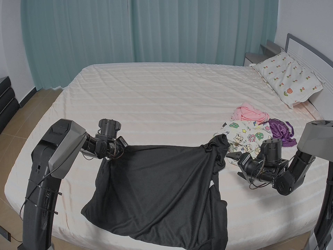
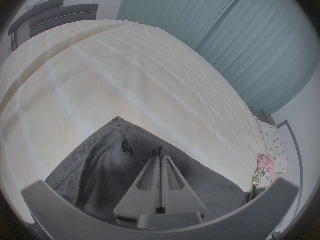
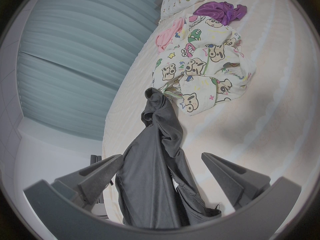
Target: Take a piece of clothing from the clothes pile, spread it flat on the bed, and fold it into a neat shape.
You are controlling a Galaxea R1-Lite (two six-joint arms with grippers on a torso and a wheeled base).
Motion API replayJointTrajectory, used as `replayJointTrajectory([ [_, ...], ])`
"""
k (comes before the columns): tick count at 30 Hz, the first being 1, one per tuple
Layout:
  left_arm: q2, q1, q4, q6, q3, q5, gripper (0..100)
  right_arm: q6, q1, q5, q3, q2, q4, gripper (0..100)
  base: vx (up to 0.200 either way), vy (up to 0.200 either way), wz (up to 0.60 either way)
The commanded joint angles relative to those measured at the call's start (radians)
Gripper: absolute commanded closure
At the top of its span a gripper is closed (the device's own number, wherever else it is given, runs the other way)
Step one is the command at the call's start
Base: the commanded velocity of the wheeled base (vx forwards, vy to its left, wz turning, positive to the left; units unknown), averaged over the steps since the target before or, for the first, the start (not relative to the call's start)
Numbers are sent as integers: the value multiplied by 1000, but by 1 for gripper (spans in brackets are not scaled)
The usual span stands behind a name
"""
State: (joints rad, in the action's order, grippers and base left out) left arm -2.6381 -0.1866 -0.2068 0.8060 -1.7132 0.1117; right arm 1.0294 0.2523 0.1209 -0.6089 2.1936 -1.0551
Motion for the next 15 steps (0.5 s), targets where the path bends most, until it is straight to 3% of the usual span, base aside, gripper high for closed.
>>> replayJointTrajectory([
  [1, -23, 27, 33, -1, -78, 5, 100, 1, -1, 0, 0, 2, -2, 0, 0, 0, 0],
  [8, -62, 82, 113, -2, -287, 8, 100, 3, 1, 0, -5, 11, -66, 0, 0, 0, 0],
  [15, -92, 133, 109, -47, -287, 3, 100, -2, 19, -6, -58, 64, -102, 0, 0, 0, 0],
])
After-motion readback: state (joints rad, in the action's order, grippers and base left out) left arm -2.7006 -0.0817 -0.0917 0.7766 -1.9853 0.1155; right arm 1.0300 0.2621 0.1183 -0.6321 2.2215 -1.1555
